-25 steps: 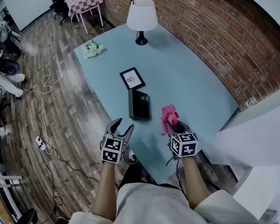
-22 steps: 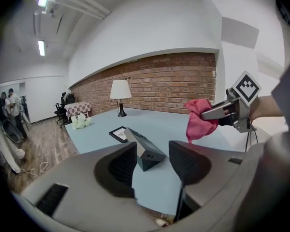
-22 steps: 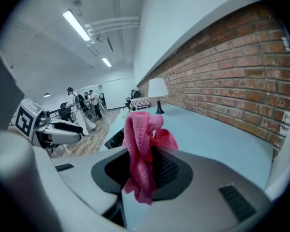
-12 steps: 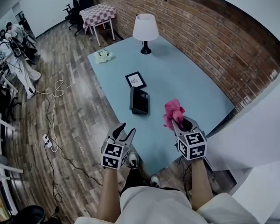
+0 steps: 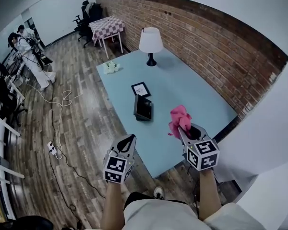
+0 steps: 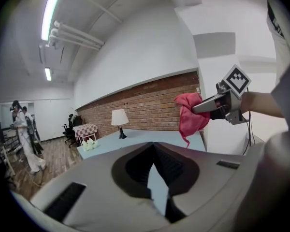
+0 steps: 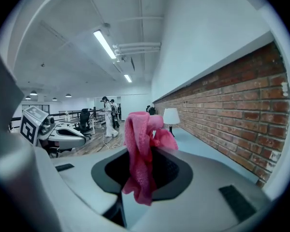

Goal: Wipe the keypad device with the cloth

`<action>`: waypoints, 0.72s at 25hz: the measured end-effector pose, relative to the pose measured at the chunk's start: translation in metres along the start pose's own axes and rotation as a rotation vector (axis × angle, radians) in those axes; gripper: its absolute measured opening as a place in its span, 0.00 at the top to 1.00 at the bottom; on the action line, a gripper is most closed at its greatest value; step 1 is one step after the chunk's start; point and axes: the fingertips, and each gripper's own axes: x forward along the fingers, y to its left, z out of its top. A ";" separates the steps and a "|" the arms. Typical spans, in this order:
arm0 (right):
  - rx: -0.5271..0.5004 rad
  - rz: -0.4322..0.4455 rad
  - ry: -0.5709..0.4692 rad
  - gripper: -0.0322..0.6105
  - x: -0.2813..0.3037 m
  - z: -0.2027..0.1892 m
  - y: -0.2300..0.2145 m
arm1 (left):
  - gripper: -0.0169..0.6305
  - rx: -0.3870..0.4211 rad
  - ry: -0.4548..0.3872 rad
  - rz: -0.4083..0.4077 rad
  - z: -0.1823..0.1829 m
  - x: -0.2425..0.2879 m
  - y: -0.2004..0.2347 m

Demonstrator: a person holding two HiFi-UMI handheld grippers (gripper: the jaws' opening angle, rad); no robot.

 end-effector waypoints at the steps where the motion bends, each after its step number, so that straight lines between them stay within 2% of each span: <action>1: -0.009 -0.003 -0.009 0.78 -0.005 0.005 0.001 | 0.93 0.007 -0.005 0.001 0.003 -0.003 -0.002; 8: -0.050 0.008 -0.063 0.78 -0.040 0.029 0.032 | 0.93 0.033 -0.046 0.022 0.023 -0.046 -0.005; 18: -0.056 -0.014 -0.088 0.78 -0.104 0.026 0.125 | 0.93 0.038 -0.060 0.021 0.011 -0.158 -0.005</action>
